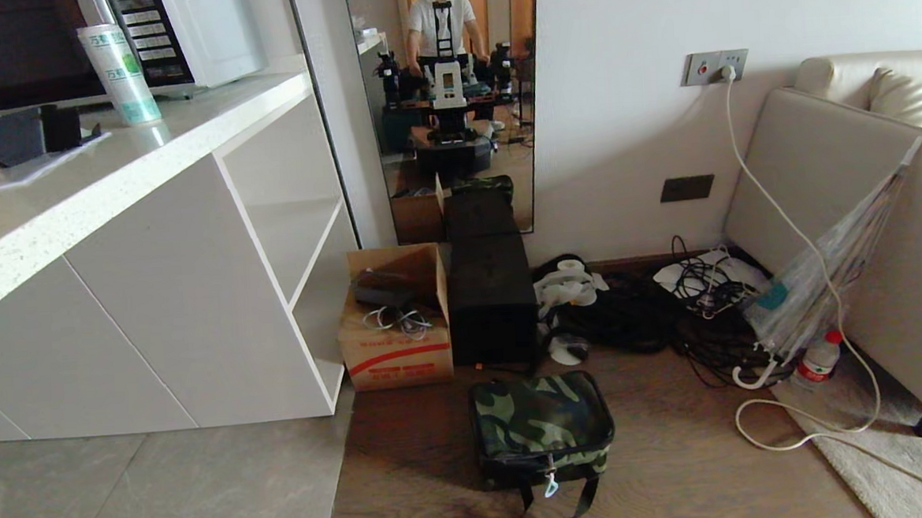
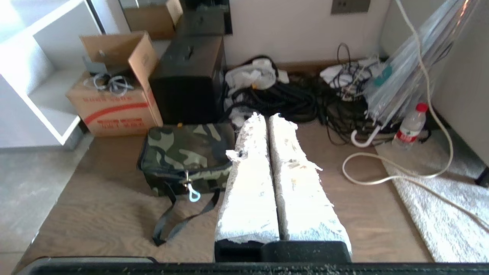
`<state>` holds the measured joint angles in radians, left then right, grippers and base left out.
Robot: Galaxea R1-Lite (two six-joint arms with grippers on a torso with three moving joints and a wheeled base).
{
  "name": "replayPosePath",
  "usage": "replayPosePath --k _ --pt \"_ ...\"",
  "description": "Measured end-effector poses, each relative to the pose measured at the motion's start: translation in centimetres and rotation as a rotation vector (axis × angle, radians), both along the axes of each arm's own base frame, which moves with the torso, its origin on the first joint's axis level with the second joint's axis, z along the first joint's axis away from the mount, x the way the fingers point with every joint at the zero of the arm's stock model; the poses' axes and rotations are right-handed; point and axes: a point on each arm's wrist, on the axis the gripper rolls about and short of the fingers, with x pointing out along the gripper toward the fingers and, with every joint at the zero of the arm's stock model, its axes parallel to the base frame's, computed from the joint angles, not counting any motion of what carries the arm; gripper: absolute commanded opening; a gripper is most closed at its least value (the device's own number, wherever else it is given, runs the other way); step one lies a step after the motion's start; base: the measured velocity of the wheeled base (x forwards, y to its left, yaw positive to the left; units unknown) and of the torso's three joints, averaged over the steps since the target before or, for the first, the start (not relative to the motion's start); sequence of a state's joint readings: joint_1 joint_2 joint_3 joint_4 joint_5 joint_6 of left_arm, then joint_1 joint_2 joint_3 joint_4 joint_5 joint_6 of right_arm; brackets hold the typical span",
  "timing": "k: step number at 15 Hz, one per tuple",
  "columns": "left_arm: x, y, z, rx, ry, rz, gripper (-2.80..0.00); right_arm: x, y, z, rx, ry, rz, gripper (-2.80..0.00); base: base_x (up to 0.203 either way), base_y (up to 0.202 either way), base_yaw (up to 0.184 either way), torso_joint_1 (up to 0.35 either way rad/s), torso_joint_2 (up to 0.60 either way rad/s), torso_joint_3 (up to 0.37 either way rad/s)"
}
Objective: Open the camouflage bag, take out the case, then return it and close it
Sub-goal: Open the top of the storage box
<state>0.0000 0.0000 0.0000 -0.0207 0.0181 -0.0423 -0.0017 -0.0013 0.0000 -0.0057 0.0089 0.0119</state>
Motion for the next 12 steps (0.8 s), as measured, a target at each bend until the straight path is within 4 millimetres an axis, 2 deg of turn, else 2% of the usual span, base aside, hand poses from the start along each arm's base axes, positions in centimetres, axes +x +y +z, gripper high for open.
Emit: replayPosePath --k 12 --pt "0.00 0.00 0.00 -0.002 0.000 0.000 -2.80 0.00 0.00 0.00 0.000 0.000 0.000 -2.80 0.000 0.000 0.000 0.002 0.00 -0.197"
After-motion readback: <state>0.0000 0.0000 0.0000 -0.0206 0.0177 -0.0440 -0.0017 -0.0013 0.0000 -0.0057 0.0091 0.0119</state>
